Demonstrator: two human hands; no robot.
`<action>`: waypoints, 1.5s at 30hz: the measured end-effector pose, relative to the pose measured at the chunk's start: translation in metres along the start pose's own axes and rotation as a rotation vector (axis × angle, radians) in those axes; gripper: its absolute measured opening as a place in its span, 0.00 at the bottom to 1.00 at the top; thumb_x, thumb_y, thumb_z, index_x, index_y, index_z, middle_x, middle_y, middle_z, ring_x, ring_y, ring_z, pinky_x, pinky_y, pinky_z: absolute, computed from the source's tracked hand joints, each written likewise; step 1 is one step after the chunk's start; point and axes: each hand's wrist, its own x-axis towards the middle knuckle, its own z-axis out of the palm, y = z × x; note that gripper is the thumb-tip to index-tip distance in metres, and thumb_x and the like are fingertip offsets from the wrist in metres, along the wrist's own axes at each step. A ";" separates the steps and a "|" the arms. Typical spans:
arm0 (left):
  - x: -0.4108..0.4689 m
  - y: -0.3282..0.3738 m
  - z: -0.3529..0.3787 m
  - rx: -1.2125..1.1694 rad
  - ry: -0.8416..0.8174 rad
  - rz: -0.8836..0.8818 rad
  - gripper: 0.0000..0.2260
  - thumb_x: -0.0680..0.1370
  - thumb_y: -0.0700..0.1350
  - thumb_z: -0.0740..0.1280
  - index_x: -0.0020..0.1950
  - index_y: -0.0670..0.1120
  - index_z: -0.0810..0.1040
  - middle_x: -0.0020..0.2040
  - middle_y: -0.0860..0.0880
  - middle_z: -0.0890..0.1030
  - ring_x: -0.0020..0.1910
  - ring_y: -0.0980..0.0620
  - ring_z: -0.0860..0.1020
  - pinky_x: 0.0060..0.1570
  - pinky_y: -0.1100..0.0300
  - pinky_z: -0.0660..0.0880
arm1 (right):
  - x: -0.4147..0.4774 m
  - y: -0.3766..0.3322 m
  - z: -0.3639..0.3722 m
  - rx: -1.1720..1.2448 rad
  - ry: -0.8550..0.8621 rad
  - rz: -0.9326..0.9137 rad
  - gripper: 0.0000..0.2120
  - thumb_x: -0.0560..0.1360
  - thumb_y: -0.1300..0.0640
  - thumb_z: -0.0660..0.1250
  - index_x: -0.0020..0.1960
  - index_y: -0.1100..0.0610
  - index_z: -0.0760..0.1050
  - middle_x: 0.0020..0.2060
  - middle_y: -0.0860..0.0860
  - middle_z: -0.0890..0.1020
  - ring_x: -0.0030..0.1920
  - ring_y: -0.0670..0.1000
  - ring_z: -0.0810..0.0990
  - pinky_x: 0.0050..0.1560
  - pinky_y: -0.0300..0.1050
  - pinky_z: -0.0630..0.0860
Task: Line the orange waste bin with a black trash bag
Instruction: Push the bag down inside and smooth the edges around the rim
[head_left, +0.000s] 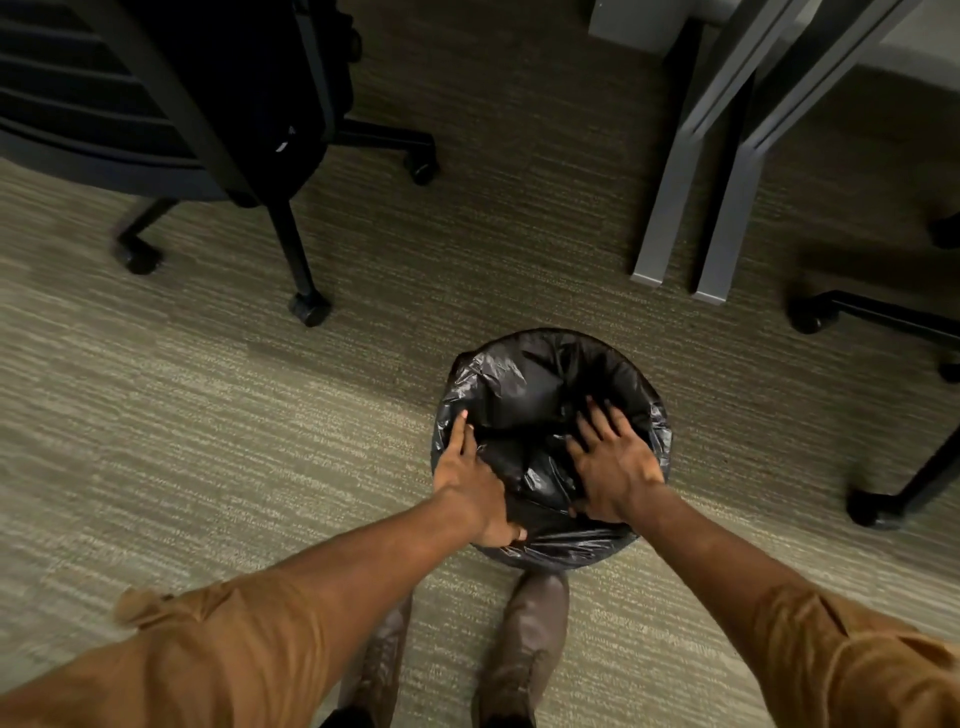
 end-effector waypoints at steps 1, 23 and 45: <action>-0.001 -0.001 0.003 0.036 -0.033 -0.003 0.52 0.77 0.81 0.44 0.85 0.45 0.67 0.88 0.38 0.60 0.87 0.28 0.38 0.74 0.26 0.21 | 0.002 0.003 0.002 -0.043 -0.057 0.021 0.56 0.72 0.21 0.57 0.87 0.55 0.49 0.87 0.60 0.48 0.85 0.66 0.37 0.83 0.66 0.37; 0.022 -0.033 -0.019 -0.079 0.785 -0.026 0.49 0.74 0.50 0.74 0.87 0.35 0.53 0.87 0.27 0.41 0.87 0.27 0.40 0.82 0.24 0.45 | -0.033 -0.071 -0.006 0.419 0.258 0.258 0.22 0.79 0.40 0.61 0.63 0.56 0.77 0.59 0.59 0.83 0.64 0.63 0.78 0.71 0.63 0.67; 0.039 -0.080 -0.011 -1.027 0.729 -0.327 0.40 0.80 0.63 0.72 0.81 0.39 0.62 0.78 0.37 0.73 0.75 0.35 0.76 0.72 0.41 0.76 | -0.029 -0.070 0.010 0.504 0.350 0.260 0.25 0.84 0.37 0.54 0.57 0.55 0.81 0.54 0.57 0.85 0.58 0.62 0.81 0.63 0.60 0.72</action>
